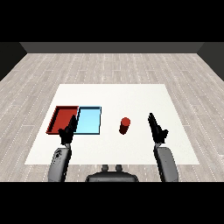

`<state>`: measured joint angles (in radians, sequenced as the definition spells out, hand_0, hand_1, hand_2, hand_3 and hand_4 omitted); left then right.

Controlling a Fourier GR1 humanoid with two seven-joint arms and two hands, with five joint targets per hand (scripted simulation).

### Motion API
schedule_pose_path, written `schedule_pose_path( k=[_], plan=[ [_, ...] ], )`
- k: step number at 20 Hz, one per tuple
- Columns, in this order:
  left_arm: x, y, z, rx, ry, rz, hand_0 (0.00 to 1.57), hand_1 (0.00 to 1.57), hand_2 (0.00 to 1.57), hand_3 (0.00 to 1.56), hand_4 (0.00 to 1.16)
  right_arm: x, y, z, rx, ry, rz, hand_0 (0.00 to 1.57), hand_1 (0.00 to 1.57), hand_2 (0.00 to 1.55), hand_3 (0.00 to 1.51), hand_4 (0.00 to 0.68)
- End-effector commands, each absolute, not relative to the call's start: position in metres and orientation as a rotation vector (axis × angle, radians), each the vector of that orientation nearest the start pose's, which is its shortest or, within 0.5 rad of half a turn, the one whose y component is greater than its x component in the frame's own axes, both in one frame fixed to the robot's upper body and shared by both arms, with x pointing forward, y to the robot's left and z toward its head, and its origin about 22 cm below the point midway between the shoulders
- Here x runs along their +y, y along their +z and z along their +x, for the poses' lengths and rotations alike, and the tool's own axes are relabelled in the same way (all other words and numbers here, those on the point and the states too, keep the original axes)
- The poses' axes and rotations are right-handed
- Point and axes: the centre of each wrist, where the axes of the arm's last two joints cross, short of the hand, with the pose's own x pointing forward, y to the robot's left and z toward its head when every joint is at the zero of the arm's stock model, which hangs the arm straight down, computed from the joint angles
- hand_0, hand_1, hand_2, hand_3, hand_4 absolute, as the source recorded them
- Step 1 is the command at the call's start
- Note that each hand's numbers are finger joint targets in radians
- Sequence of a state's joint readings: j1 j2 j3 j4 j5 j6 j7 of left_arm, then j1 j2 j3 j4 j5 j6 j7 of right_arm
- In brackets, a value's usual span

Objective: Pick the red can and put it in the red box

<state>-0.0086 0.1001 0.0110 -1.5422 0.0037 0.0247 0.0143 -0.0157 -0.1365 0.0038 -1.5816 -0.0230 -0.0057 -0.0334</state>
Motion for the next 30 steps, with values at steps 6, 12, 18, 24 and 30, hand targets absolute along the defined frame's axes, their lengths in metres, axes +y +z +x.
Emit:
schedule_pose_path(
  k=[6, 12, 18, 24, 30],
  plan=[
    [0.26, 0.009, 0.253, -1.591, -0.087, 0.031, 0.0, 0.0, 0.0, 0.0, 0.0, -0.328, 0.014, 0.211, -1.599, 0.07, -0.071, 0.0, 0.0, 0.0, 0.0, 0.0],
    [0.255, 0.015, 0.24, -2.048, -0.013, -0.028, 0.0, 0.0, 0.0, 0.0, 0.0, -0.331, 0.026, 0.212, -1.917, 0.056, 0.07, 0.0, 0.0, 0.0, 0.0, 0.0],
    [0.24, 0.02, 0.24, -2.052, 0.014, -0.057, 0.0, 0.0, 0.0, 0.0, 0.0, -0.333, 0.008, 0.202, -1.913, 0.064, 0.071, 0.0, 0.0, 0.0, 0.0, 0.0],
    [0.248, 0.014, 0.24, -2.034, 0.008, -0.062, 0.0, 0.0, 0.0, 0.0, 0.0, -0.312, 0.009, 0.214, -1.918, 0.049, 0.089, 0.0, 0.0, 0.0, 0.0, 0.0],
    [0.257, 0.01, 0.24, -2.065, -0.002, -0.073, 0.0, 0.0, 0.0, 0.0, 0.0, -0.318, 0.003, 0.238, -1.888, 0.044, 0.11, 0.0, 0.0, 0.0, 0.0, 0.0]
  ],
)
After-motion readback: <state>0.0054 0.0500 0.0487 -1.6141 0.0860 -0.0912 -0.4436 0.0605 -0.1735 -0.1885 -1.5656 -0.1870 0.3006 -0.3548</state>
